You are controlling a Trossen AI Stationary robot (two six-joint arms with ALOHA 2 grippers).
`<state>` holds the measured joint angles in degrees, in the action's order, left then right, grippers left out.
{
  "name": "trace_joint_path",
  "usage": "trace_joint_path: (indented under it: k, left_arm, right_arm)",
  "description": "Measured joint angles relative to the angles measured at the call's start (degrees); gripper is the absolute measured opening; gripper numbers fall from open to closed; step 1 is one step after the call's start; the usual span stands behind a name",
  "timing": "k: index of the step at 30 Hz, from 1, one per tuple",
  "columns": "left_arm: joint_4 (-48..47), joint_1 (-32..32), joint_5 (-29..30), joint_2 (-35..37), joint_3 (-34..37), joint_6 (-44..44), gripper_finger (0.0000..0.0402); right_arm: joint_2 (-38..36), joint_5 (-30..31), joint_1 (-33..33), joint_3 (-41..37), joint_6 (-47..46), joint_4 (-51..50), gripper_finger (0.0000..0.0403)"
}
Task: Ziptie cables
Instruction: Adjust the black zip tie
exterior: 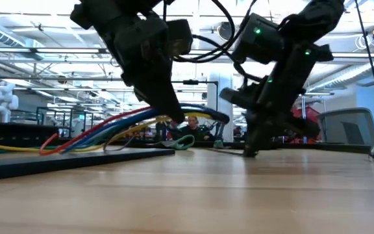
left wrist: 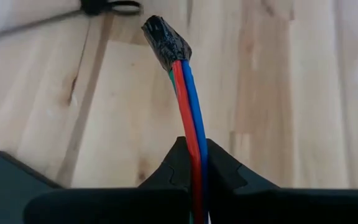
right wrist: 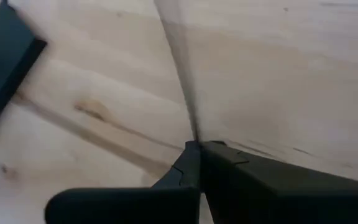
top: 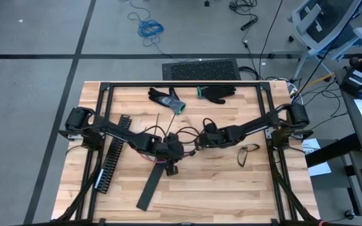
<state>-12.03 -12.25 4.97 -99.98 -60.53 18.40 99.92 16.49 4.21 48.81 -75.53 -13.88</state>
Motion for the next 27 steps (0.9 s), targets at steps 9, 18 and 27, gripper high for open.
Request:
trace_joint_path:
  k: [9,18,27]
  left_arm:
    - [-2.81,-1.01,2.8,-1.13,0.02,3.71,0.0018]
    - [-7.58,-3.03,2.65,-0.13,0.0,3.65,0.0018]
    - [-8.31,-3.63,2.62,-0.13,-0.02,3.25,0.0018]
  right_arm:
    - [5.1,-0.45,0.06,8.04,-1.02,1.07,0.0]
    - [4.64,-3.45,3.65,9.95,-1.89,-0.99,0.0001]
    - [4.65,-3.43,6.48,9.95,-1.76,-1.39,0.0077]
